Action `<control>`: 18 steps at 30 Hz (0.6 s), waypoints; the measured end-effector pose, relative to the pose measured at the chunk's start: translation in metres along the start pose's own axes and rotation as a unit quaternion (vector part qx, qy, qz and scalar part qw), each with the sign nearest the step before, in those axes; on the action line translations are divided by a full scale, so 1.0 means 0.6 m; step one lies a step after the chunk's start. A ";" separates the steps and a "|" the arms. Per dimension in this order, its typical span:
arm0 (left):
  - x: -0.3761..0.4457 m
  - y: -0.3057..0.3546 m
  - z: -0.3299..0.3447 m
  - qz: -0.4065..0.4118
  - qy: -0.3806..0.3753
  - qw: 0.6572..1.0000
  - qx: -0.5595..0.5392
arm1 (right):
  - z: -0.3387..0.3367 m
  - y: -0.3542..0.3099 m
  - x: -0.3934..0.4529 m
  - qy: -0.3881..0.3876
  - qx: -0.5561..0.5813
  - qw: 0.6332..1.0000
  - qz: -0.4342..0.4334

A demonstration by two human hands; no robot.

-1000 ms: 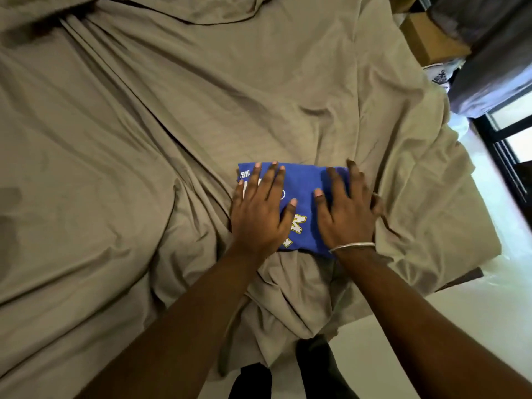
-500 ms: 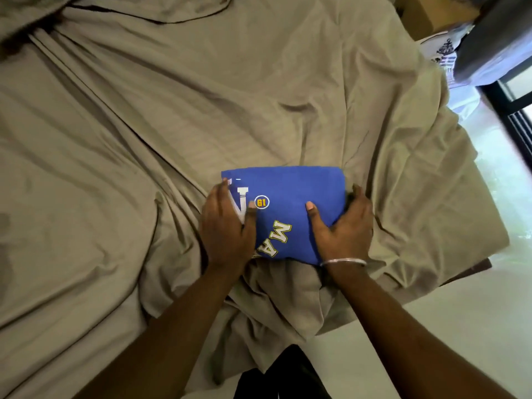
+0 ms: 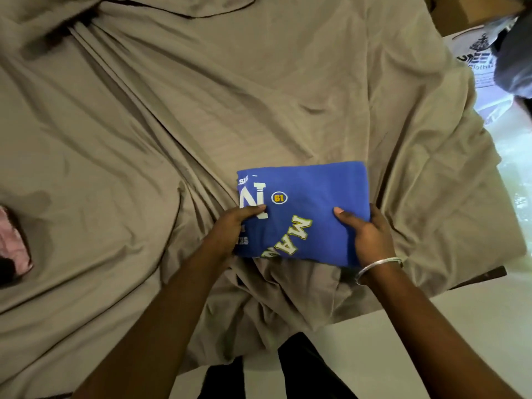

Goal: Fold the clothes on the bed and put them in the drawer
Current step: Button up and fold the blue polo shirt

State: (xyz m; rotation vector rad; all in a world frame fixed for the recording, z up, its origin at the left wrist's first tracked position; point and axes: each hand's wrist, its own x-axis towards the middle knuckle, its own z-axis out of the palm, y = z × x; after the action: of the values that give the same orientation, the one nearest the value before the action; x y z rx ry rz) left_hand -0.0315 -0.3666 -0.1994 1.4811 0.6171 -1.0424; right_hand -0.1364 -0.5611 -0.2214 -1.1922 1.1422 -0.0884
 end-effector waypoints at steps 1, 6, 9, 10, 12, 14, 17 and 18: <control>-0.010 -0.002 -0.006 -0.025 -0.016 0.999 -0.026 | 0.000 -0.002 -0.009 0.014 -0.005 1.000 -0.024; -0.053 -0.009 -0.068 -0.099 -0.070 0.989 -0.086 | 0.031 -0.007 -0.078 0.075 -0.144 0.982 -0.102; -0.084 -0.006 -0.117 -0.102 -0.072 0.987 -0.104 | 0.065 -0.002 -0.134 0.095 -0.268 0.950 -0.131; -0.095 -0.006 -0.153 -0.090 -0.072 0.987 -0.115 | 0.094 0.008 -0.159 0.096 -0.258 0.953 -0.127; -0.129 0.001 -0.185 -0.069 -0.083 0.983 -0.150 | 0.124 0.017 -0.199 0.074 -0.143 0.983 -0.083; -0.168 0.011 -0.253 -0.018 -0.094 0.980 -0.176 | 0.190 0.039 -0.245 0.012 -0.021 1.000 -0.018; -0.228 0.040 -0.367 0.062 -0.102 0.978 -0.172 | 0.299 0.082 -0.285 -0.126 0.074 0.989 0.033; -0.248 0.052 -0.406 0.089 -0.098 0.978 -0.163 | 0.342 0.093 -0.298 -0.184 0.126 0.972 0.068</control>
State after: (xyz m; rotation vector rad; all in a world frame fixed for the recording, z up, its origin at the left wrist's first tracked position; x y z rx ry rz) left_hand -0.0112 -0.1115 -0.0699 1.1100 0.4786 -0.8880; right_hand -0.0996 -0.2916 -0.1644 -0.8581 0.8534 0.0879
